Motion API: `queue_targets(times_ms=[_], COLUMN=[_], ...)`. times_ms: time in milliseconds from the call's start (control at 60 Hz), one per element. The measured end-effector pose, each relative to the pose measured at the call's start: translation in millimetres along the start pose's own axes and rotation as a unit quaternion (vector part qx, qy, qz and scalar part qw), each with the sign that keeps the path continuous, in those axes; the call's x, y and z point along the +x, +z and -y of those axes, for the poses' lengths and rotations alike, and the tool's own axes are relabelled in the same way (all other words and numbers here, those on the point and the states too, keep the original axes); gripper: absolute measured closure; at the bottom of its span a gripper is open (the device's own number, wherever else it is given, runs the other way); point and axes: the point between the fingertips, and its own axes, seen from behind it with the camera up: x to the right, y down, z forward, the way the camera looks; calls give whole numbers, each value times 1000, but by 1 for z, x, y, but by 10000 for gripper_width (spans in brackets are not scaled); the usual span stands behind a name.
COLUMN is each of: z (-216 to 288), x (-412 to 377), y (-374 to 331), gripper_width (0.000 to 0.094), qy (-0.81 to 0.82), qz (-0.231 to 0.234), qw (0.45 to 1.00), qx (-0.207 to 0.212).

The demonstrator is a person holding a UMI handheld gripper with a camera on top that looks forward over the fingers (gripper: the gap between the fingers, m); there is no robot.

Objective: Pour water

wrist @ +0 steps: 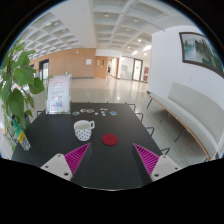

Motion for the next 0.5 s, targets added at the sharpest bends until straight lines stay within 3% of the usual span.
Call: queue_targets(times_ms=[300, 500], z=[-27, -41], x=[-14, -80], y=[-14, -37], gripper_width=[83, 88], qy=[-24, -35], qz=[-6, 17], qw=[1000, 999], qx=[-8, 5])
